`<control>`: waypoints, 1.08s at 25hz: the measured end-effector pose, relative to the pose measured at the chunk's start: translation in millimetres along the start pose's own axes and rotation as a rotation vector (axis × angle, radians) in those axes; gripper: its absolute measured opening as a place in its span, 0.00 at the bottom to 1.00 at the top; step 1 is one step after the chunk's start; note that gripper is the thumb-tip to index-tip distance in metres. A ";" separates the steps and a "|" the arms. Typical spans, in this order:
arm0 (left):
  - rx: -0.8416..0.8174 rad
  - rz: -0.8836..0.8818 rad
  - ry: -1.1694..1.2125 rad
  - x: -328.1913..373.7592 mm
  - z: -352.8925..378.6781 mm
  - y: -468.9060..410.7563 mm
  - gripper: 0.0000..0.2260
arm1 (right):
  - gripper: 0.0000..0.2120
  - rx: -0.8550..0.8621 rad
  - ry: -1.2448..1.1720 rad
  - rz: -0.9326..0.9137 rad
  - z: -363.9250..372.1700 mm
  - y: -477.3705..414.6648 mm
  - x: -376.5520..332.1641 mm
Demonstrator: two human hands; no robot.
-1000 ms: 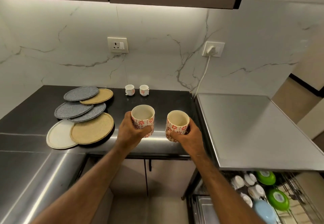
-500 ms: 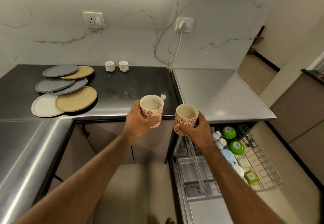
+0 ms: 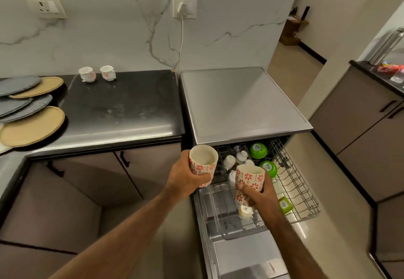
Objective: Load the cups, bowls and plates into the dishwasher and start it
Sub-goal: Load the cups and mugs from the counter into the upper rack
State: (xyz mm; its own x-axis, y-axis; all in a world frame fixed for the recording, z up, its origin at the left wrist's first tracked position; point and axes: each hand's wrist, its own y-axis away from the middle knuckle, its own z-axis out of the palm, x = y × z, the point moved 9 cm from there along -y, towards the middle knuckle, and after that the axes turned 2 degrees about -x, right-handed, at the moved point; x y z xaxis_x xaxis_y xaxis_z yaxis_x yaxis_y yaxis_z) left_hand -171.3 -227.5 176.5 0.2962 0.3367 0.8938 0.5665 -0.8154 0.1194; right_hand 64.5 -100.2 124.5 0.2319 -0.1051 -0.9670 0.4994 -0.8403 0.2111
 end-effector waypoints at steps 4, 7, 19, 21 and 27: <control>-0.053 -0.053 -0.007 -31.4 60.5 -22.8 0.35 | 0.40 0.005 0.036 0.106 -34.1 -25.6 58.9; -0.091 -0.083 -0.014 -66.6 96.9 -35.6 0.35 | 0.41 -0.021 0.049 0.210 -38.8 -38.2 113.3; -0.071 -0.144 0.068 -206.6 175.1 -90.2 0.34 | 0.51 -0.003 0.426 0.399 8.1 -78.6 282.3; -0.050 -0.130 0.110 -212.2 174.5 -93.4 0.33 | 0.51 -0.017 0.551 0.405 14.5 -81.9 280.0; 0.002 -0.109 0.237 -209.8 165.2 -103.6 0.35 | 0.53 -0.102 0.938 0.343 30.1 -93.4 273.0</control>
State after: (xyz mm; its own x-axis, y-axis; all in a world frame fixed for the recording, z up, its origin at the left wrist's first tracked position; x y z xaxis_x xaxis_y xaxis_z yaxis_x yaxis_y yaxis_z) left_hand -165.2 -135.8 -94.8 0.0454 0.3024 0.9521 0.5871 -0.7792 0.2195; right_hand 56.1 -66.5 -163.5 0.9188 0.1661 -0.3580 0.3417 -0.7887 0.5110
